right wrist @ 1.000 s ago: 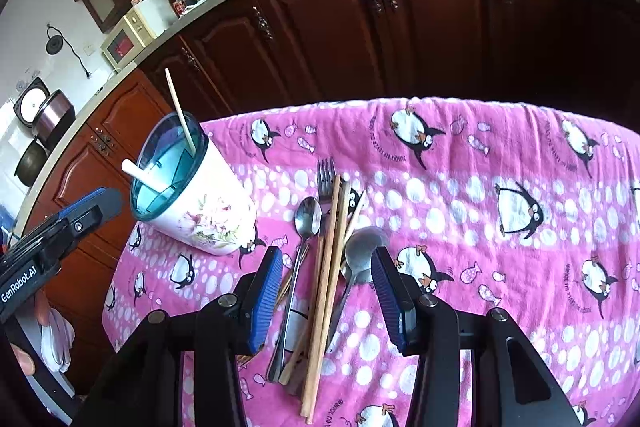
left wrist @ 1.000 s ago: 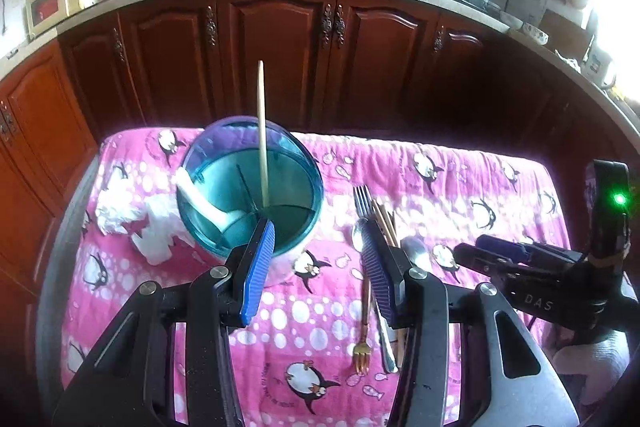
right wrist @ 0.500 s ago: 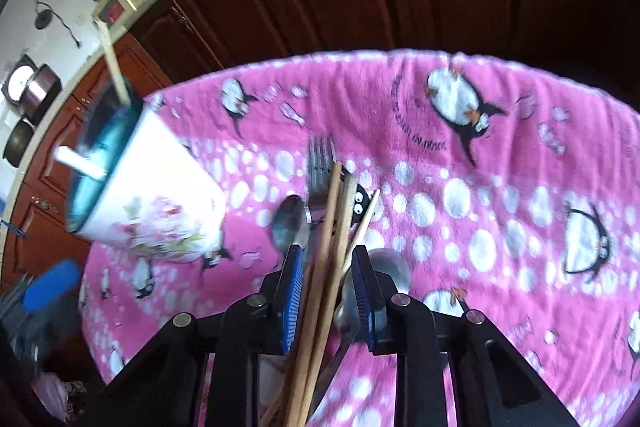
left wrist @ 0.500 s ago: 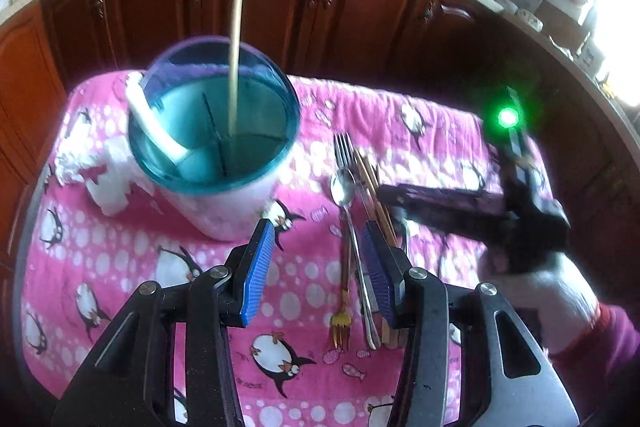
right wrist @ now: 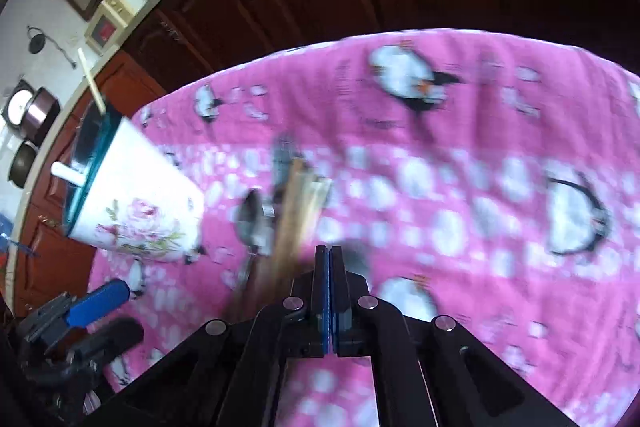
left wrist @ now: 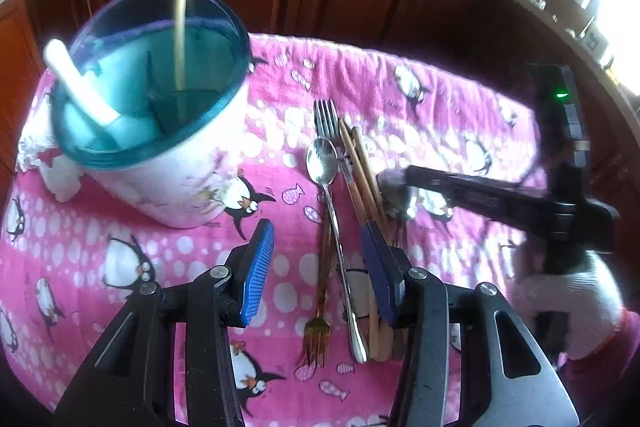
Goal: Organize utensils
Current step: 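Lower the left gripper onto a wooden chopstick and close it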
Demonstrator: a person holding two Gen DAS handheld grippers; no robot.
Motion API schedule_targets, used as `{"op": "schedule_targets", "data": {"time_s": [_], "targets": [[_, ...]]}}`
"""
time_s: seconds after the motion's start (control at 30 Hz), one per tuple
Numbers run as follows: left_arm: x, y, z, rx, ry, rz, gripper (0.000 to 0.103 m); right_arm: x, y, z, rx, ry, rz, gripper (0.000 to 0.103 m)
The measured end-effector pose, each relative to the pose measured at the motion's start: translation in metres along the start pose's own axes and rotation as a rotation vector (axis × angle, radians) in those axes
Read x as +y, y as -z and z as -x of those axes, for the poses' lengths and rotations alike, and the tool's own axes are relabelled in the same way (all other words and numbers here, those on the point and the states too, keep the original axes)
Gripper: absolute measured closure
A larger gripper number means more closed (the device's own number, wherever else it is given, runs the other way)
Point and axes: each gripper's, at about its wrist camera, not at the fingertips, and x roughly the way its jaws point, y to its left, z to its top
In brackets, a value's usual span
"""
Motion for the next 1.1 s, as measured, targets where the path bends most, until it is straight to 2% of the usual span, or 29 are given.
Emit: {"op": "schedule_targets", "data": {"time_s": [0.1, 0.17, 0.2, 0.23, 0.33, 0.4, 0.43, 0.47, 0.5, 0.53, 0.6, 0.73, 0.93, 1.07, 1.1], "targets": [[-0.004, 0.001, -0.021, 0.042, -0.004, 0.008, 0.058, -0.001, 0.001, 0.006, -0.004, -0.04, -0.01, 0.1], [-0.007, 0.001, -0.034, 0.062, -0.029, 0.003, 0.058, 0.002, 0.0, 0.006, -0.003, -0.086, -0.016, 0.086], [-0.008, 0.003, -0.039, 0.07, -0.038, 0.001, 0.058, 0.005, -0.002, 0.005, -0.003, -0.088, -0.008, 0.071], [-0.009, 0.004, -0.046, 0.088, -0.045, 0.006, 0.058, 0.01, -0.004, 0.003, -0.002, -0.084, -0.002, 0.068], [-0.01, 0.007, -0.06, 0.125, -0.047, 0.025, 0.059, 0.017, -0.014, -0.014, 0.02, -0.074, 0.002, 0.068], [-0.009, 0.008, -0.064, 0.123, -0.05, 0.036, 0.061, 0.02, -0.019, -0.026, 0.033, -0.08, -0.004, 0.07], [-0.009, 0.009, -0.064, 0.118, -0.054, 0.036, 0.069, 0.02, -0.02, -0.033, 0.043, -0.081, -0.007, 0.075], [-0.008, 0.009, -0.065, 0.121, -0.052, 0.036, 0.072, 0.021, -0.021, -0.04, 0.052, -0.074, -0.01, 0.079], [-0.008, 0.01, -0.065, 0.123, -0.041, 0.038, 0.079, 0.02, -0.021, -0.044, 0.054, -0.076, -0.013, 0.084], [-0.007, 0.01, -0.065, 0.127, -0.02, 0.039, 0.09, 0.02, -0.02, -0.046, 0.05, -0.083, -0.012, 0.089], [-0.008, 0.011, -0.063, 0.13, -0.005, 0.024, 0.093, 0.022, -0.017, -0.042, 0.042, -0.08, -0.001, 0.092], [-0.004, 0.022, -0.053, 0.155, 0.05, 0.052, 0.095, 0.015, 0.001, -0.021, 0.034, -0.069, 0.018, 0.096], [-0.001, 0.062, -0.029, 0.207, 0.106, 0.04, 0.095, -0.014, 0.033, 0.019, 0.03, -0.087, -0.032, 0.096], [0.002, 0.076, -0.023, 0.233, 0.135, 0.026, 0.095, -0.027, 0.05, 0.028, 0.081, -0.019, -0.04, 0.096], [0.0, 0.076, -0.019, 0.229, 0.137, 0.022, 0.091, -0.03, 0.052, 0.028, 0.087, 0.0, -0.042, 0.096]]}}
